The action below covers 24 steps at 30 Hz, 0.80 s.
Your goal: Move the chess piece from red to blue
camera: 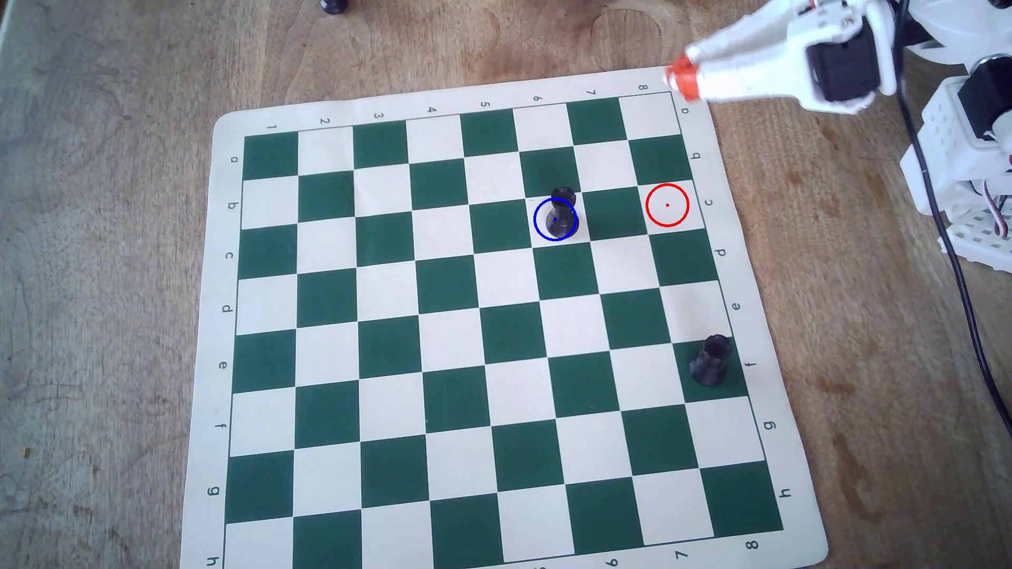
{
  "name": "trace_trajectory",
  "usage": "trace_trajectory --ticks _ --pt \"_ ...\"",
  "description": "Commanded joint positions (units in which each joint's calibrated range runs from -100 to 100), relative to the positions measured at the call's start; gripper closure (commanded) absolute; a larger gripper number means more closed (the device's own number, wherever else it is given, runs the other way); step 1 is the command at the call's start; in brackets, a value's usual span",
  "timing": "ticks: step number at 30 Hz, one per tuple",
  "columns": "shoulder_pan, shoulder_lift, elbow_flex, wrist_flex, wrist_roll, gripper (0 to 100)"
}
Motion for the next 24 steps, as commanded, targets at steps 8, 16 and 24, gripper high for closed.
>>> trace_trajectory --ticks 8,16,24 --pt "7.24 -11.68 22.68 -64.62 6.2 100" --pt "6.22 -14.06 22.68 -93.94 10.5 100" --pt "-1.6 -12.27 22.68 -118.01 16.65 100"
